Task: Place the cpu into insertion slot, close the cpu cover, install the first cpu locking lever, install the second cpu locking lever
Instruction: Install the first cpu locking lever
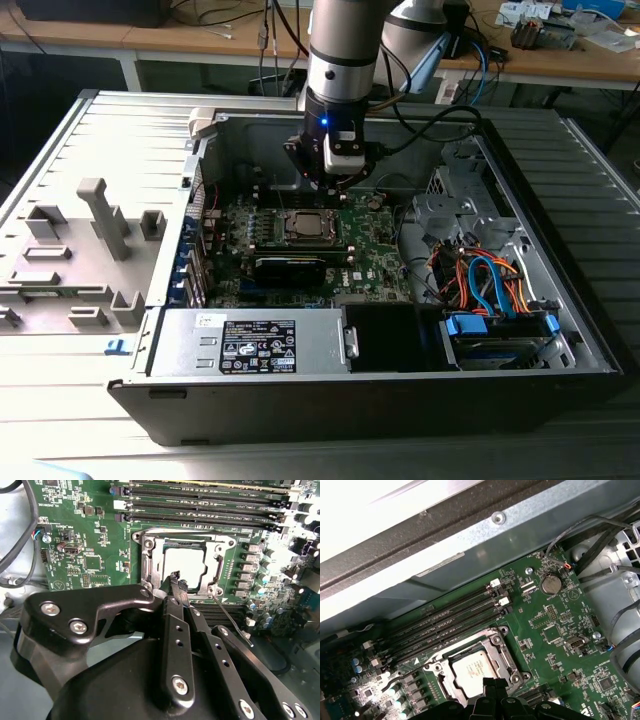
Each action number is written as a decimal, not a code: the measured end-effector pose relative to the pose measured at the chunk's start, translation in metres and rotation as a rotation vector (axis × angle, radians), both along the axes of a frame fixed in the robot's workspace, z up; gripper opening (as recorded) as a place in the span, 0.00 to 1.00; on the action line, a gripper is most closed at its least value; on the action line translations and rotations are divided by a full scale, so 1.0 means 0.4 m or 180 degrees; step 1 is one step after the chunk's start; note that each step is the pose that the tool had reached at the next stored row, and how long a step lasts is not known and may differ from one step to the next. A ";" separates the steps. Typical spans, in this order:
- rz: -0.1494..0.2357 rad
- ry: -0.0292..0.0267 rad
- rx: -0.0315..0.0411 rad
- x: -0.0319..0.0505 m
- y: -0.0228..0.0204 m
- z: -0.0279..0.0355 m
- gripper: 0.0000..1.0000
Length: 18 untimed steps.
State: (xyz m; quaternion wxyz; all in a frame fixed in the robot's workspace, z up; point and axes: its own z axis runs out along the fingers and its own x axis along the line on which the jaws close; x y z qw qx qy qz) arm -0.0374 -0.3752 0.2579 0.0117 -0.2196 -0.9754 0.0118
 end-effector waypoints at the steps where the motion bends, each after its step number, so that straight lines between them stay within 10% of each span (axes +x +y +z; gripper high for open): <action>1: 0.0006 0.0000 0.0000 0.000 0.000 0.000 0.11; 18: 0.0095 0.0000 0.0000 0.000 0.000 0.000 0.11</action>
